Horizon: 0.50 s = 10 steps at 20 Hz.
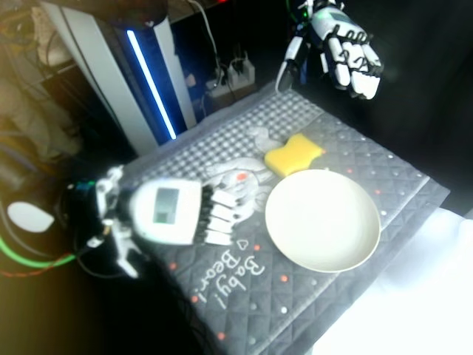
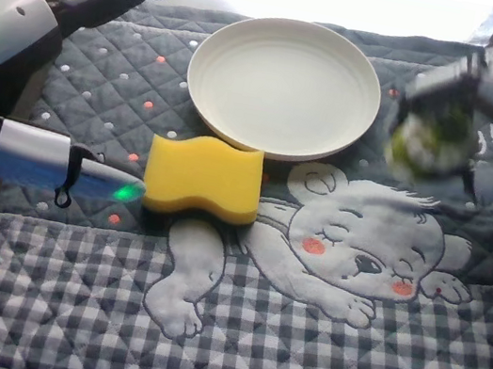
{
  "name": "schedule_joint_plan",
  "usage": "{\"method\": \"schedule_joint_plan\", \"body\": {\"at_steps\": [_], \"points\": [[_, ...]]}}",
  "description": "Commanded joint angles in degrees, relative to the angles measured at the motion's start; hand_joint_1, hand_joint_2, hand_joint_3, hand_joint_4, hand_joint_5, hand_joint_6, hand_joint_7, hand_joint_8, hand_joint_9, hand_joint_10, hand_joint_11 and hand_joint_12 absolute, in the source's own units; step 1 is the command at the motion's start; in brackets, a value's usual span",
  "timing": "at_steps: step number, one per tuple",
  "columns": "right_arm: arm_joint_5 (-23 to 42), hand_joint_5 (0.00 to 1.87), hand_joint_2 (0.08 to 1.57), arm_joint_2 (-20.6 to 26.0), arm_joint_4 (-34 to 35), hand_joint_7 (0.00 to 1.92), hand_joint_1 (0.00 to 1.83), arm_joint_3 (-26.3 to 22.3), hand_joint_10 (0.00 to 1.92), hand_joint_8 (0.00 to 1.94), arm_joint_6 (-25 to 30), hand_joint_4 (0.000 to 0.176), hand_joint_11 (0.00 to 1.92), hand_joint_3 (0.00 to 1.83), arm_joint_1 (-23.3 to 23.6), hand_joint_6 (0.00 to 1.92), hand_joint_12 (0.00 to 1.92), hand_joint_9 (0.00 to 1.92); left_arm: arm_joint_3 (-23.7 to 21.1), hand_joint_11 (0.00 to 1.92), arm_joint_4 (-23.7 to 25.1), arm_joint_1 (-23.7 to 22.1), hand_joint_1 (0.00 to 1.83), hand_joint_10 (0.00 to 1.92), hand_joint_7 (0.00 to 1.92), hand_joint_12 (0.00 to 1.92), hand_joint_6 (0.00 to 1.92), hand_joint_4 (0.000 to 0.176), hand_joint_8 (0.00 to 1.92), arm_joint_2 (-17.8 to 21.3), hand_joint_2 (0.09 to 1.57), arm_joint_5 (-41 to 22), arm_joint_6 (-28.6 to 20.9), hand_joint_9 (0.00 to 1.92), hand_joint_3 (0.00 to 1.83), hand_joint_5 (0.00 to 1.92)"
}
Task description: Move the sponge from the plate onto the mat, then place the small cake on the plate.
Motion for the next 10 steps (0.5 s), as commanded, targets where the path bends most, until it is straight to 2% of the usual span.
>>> {"method": "schedule_joint_plan", "body": {"at_steps": [1, 2, 3, 4, 5, 6, 7, 8, 10], "points": [[6.09, 0.89, 1.09, -0.69, 1.87, 1.1, 1.48, 0.99, 0.92, 0.61, 0.0, 0.0, 0.81, 0.0, 1.75, 1.02, 1.44, 1.07, -0.01, 0.0, 0.0, -0.4, 0.75, 0.01, 0.17, 0.86, 0.0, 0.086, 0.0, -0.28, 0.72, -7.49, -0.37, 0.24, 0.0, 0.13], [5.53, 0.96, 1.05, -1.89, 1.88, 1.16, 1.5, 2.25, 0.73, 0.54, -0.01, 0.0, 0.88, 0.0, 3.52, 0.91, 1.42, 1.17, 0.0, 0.0, -0.02, -0.38, 0.77, 0.0, 0.15, 0.9, 0.0, 0.081, 0.0, -0.37, 0.74, -7.42, -0.37, 0.23, 0.0, 0.13], [4.65, 1.03, 1.03, -2.8, 1.88, 1.2, 1.51, 3.21, 0.71, 0.5, -0.14, 0.0, 0.88, 0.0, 4.91, 0.79, 1.39, 1.19, 0.03, 0.0, -0.03, -0.38, 0.78, 0.0, 0.15, 0.91, 0.0, 0.096, 0.0, -0.46, 0.74, -7.39, -0.37, 0.23, 0.0, 0.13], [2.46, 1.07, 1.03, -4.48, 1.89, 1.29, 1.42, 4.71, 0.9, 0.35, -0.93, 0.0, 0.82, 0.0, 7.15, 0.78, 1.23, 1.13, 0.07, 0.0, -0.04, -0.38, 0.8, 0.0, 0.14, 0.91, 0.0, 0.092, 0.0, -0.61, 0.74, -7.41, -0.39, 0.22, 0.01, 0.13], [-0.23, 1.09, 1.02, -6.11, 1.9, 1.33, 1.41, 5.89, 0.93, 0.22, -2.64, 0.0, 0.85, 0.0, 9.24, 0.79, 1.09, 1.12, 0.16, 0.0, -0.04, -0.39, 0.79, 0.0, 0.14, 0.9, 0.0, 0.093, 0.0, -0.79, 0.74, -7.42, -0.44, 0.22, 0.01, 0.14], [-5.15, 1.11, 1.02, -9.24, 1.88, 1.37, 1.49, 7.93, 0.78, 0.11, -5.16, 0.0, 0.84, 0.0, 11.71, 0.73, 1.32, 1.18, 0.34, 0.0, -0.02, -0.39, 0.78, 0.0, 0.16, 0.89, 0.0, 0.1, 0.0, -1.09, 0.74, -7.5, -0.63, 0.23, 0.0, 0.15], [-7.01, 1.11, 1.02, -11.11, 1.84, 1.37, 1.49, 9.34, 0.78, 0.11, -5.16, 0.0, 0.84, 0.0, 12.23, 0.73, 1.32, 1.18, 0.41, 0.0, 0.03, -0.39, 0.78, 0.0, 0.16, 0.89, 0.0, 0.1, 0.0, -1.2, 0.74, -7.55, -0.77, 0.23, 0.0, 0.15], [-8.92, 1.09, 1.01, -13.41, 1.85, 1.39, 1.5, 11.35, 0.58, 0.05, -4.96, 0.0, 0.86, 0.0, 12.5, 0.76, 1.35, 1.27, 0.54, 0.0, 0.21, -0.41, 0.8, 0.0, 0.16, 0.9, 0.0, 0.085, 0.0, -1.4, 0.75, -7.57, -1.01, 0.23, 0.0, 0.15], [-13.04, 1.05, 1.0, -17.08, 1.86, 1.39, 1.51, 14.3, 0.48, 0.02, -4.96, 0.0, 0.99, 0.0, 12.88, 0.77, 1.31, 1.31, 0.9, 0.0, 0.85, -0.83, 0.81, 0.0, 0.16, 0.91, 0.0, 0.089, 0.0, -1.9, 0.75, -7.4, -1.57, 0.24, 0.0, 0.16]]}}
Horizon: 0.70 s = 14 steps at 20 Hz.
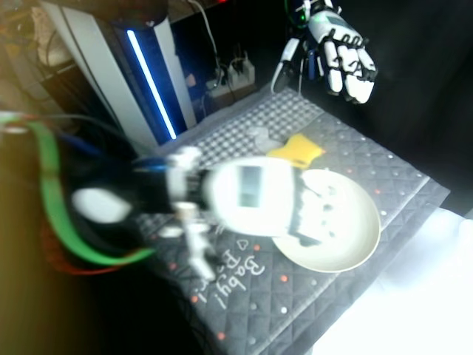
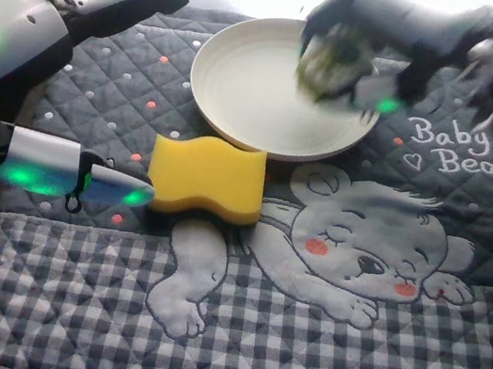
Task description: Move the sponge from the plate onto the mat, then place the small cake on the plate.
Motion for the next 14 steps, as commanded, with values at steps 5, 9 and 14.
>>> {"method": "schedule_joint_plan", "body": {"at_steps": [5, 9, 14], "points": [[1.58, 1.06, 1.06, -2.68, 1.95, 1.18, 1.39, 2.45, 0.96, 0.44, 0.07, 0.0, 0.74, 0.0, 0.67, 0.92, 0.93, 1.03, 0.65, 0.0, 0.76, -1.49, 0.82, 0.0, 0.19, 1.04, 0.0, 0.095, 0.0, -1.37, 0.74, -7.14, -1.01, 0.27, 0.0, 0.17], [1.58, 0.29, 0.88, -2.78, 1.89, 0.36, 0.81, 2.43, 0.04, 0.0, 0.09, 0.096, 0.01, 0.0, 0.66, 0.0, 0.92, 0.32, 0.63, 0.0, 0.81, -1.31, 0.79, 0.01, 0.24, 1.14, 0.01, 0.089, 0.01, -1.38, 0.76, -7.3, -1.63, 0.29, 0.0, 0.19], [3.87, 0.0, 0.85, 2.56, 0.6, 0.08, 0.71, -1.05, 0.01, 0.01, 0.38, 0.121, 0.01, 0.0, 2.06, 0.0, 0.01, 0.07, 0.53, 0.0, 0.46, -0.75, 0.81, 0.01, 0.22, 1.14, 0.0, 0.095, 0.0, -1.42, 0.75, -8.18, -2.15, 0.29, 0.0, 0.2]]}}
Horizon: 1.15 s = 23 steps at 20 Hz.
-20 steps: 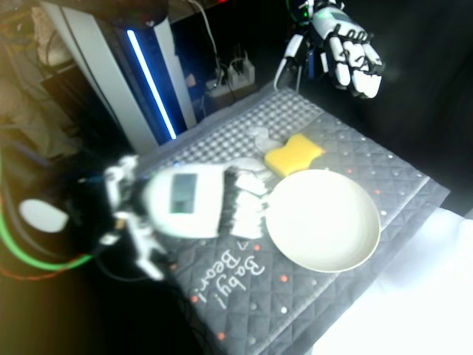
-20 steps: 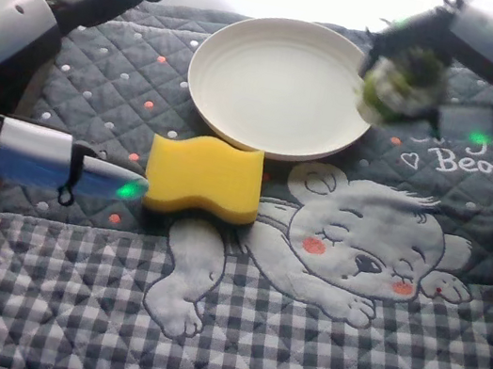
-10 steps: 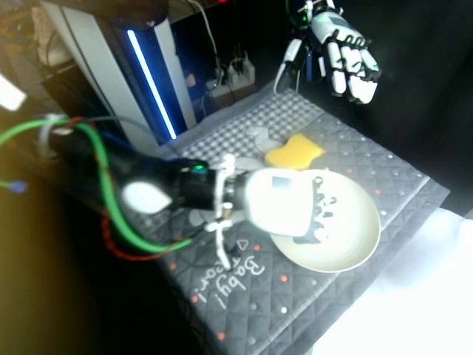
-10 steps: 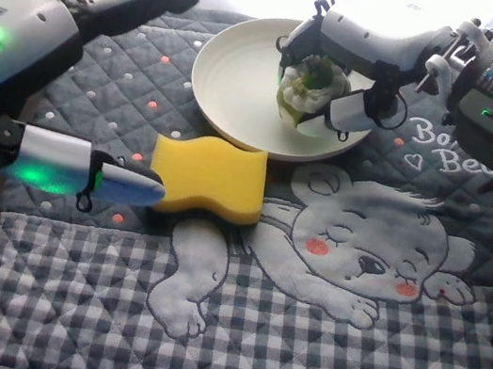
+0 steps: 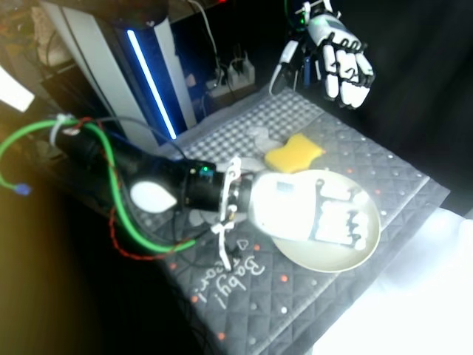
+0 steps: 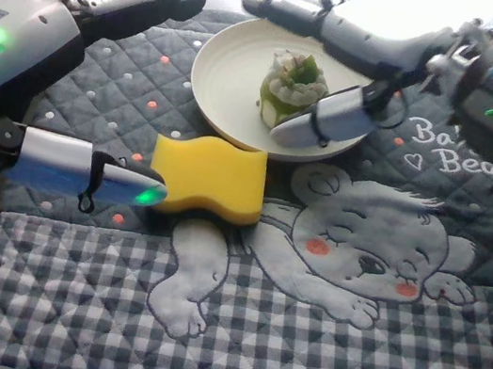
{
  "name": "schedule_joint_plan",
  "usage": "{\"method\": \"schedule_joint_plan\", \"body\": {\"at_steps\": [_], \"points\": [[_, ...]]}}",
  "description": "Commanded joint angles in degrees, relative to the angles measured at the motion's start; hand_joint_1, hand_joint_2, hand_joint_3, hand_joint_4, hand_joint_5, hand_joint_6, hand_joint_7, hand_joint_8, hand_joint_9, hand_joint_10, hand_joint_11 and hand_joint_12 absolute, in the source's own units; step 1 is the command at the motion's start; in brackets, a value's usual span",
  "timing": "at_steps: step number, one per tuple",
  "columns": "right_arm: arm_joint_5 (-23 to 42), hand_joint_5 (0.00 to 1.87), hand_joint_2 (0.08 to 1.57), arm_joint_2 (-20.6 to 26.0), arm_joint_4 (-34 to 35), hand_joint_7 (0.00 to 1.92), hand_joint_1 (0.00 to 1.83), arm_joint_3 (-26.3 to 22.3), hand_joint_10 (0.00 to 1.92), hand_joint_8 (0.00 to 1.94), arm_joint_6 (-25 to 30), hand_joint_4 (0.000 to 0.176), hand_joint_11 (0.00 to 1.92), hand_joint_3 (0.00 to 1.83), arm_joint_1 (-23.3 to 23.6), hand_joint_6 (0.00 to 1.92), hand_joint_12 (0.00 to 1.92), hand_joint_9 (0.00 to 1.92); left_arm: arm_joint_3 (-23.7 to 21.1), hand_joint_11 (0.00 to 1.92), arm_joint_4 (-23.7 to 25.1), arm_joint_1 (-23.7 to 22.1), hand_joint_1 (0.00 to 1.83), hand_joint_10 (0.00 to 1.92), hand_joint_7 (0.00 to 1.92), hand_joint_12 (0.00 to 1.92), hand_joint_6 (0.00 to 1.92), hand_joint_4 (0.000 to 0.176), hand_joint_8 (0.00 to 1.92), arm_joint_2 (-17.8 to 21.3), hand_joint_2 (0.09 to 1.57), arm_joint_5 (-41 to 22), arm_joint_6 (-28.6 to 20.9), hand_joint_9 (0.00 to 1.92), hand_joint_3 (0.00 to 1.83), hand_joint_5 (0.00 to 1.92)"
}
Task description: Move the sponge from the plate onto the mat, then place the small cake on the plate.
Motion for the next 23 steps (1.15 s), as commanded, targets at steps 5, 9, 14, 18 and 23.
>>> {"method": "schedule_joint_plan", "body": {"at_steps": [5, 9, 14, 18, 23], "points": [[20.21, 0.0, 0.86, 15.0, 2.16, 0.02, 0.78, -10.55, 0.0, 0.0, 0.21, 0.151, 0.02, 0.01, -0.12, 0.0, 0.02, 0.01, -1.57, 0.0, -0.91, 2.02, 0.78, 0.01, 0.22, 1.1, 0.0, 0.068, 0.01, 2.58, 0.77, -13.32, -1.11, 0.3, 0.0, 0.18], [36.41, 0.06, 0.86, 23.25, 9.82, 0.07, 0.76, -17.15, 0.0, 0.01, 0.21, 0.17, 0.0, 0.0, -10.88, 0.02, 0.0, 0.0, -4.48, 0.0, -2.71, 7.34, 0.86, 0.0, 0.26, 0.98, 0.01, 0.039, 0.0, 5.26, 0.81, -21.94, -1.47, 0.31, 0.01, 0.25], [54.95, 0.11, 0.86, 29.98, 21.64, 0.13, 0.8, -25.05, 0.0, 0.01, 0.07, 0.122, 0.0, 0.0, -30.7, 0.0, 0.0, 0.0, -6.17, 0.0, -4.33, 12.07, 0.75, 0.0, 0.18, 0.9, 0.0, 0.063, 0.0, 6.28, 0.85, -30.09, -3.01, 0.28, 0.01, 0.18], [67.87, 0.15, 0.8, 31.62, 32.45, 0.16, 0.79, -30.22, 0.01, 0.0, -0.23, 0.139, 0.0, 0.0, -45.78, 0.0, 0.0, 0.09, -6.18, 0.0, -5.48, 13.82, 0.74, 0.0, 0.13, 0.87, 0.0, 0.081, 0.0, 5.12, 0.83, -30.55, -4.88, 0.21, 0.0, 0.11], [74.63, 0.2, 0.84, 32.03, 40.41, 0.23, 0.72, -33.6, 0.01, 0.0, 1.67, 0.156, 0.08, 0.0, -57.96, 0.0, 0.06, 0.17, -6.38, 0.0, -7.49, 18.44, 0.63, 0.0, 0.06, 1.1, 0.0, 0.134, 0.0, 3.54, 0.87, -34.97, -9.77, 0.15, 0.01, 0.03]]}}
